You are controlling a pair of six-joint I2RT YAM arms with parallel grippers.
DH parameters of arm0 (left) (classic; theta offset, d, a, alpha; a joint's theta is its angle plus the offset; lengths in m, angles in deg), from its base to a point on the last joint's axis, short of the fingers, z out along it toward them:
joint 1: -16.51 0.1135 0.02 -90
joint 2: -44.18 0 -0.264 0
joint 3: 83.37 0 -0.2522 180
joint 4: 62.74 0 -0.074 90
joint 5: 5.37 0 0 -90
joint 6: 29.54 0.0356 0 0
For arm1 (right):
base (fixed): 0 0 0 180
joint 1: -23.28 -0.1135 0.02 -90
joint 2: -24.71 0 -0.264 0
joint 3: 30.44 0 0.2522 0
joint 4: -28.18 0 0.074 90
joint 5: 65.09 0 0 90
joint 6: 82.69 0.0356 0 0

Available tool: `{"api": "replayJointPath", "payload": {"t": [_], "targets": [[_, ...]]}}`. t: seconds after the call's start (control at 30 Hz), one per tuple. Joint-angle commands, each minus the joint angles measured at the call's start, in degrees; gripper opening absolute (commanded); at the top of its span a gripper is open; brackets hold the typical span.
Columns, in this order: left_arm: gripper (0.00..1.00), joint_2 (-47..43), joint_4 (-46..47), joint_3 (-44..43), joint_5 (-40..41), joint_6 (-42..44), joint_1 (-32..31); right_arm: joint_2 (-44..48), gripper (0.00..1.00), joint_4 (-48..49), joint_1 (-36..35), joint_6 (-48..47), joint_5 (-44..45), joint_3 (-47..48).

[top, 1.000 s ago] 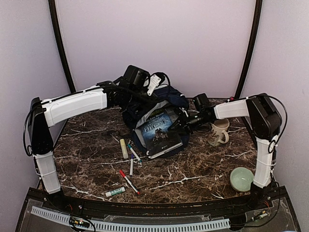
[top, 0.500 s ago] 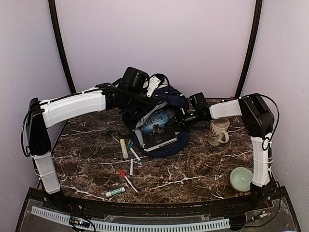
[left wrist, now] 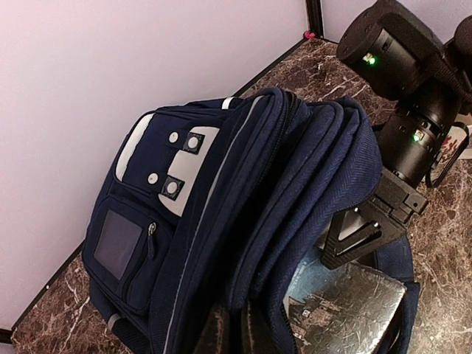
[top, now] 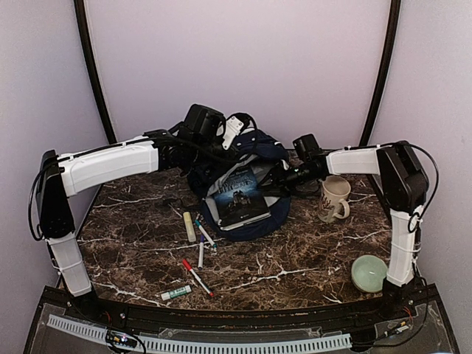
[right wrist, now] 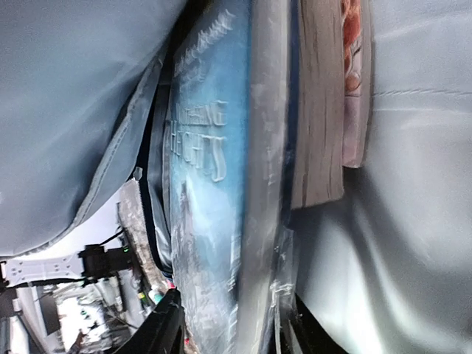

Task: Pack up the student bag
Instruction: Place the book in the largest pocket of the bag.

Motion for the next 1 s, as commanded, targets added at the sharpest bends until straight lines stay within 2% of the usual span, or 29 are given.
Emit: {"api": "replayJointPath", "payload": {"t": [0.0, 0.27, 0.47, 0.57, 0.63, 0.73, 0.83, 0.97], "targets": [[0.00, -6.9, 7.0, 0.4, 1.9, 0.5, -0.1, 7.3, 0.43, -4.2, 0.0, -7.3, 7.9, -0.1], [0.00, -7.0, 8.1, 1.7, 2.1, 0.1, -0.2, 16.0, 0.45, -7.7, -5.2, -16.7, 11.2, -6.9], [0.00, -7.7, 10.2, 3.6, 2.4, -0.4, -0.1, 23.0, 0.42, -11.1, -10.5, -26.3, 14.4, -10.5], [0.00, -7.9, 10.8, 4.0, 2.1, -0.9, -0.1, 25.1, 0.37, -13.4, -13.0, -32.1, 16.4, -11.8], [0.00, -8.1, 11.3, 4.3, 1.7, -1.1, -0.1, 24.7, 0.30, -17.0, -15.1, -39.2, 18.2, -11.1], [0.00, -8.3, 11.6, 4.3, 1.1, -1.3, -0.2, 23.0, 0.25, -21.3, -18.2, -50.8, 25.5, -8.8], [0.00, -8.5, 11.3, 4.3, 0.8, -1.4, -0.1, 23.1, 0.26, -18.9, -20.0, -59.5, 33.4, -9.2], [0.00, -8.8, 10.8, 4.3, 0.8, -1.2, -0.1, 23.1, 0.35, -13.8, -21.9, -66.5, 41.4, -9.6]]}}
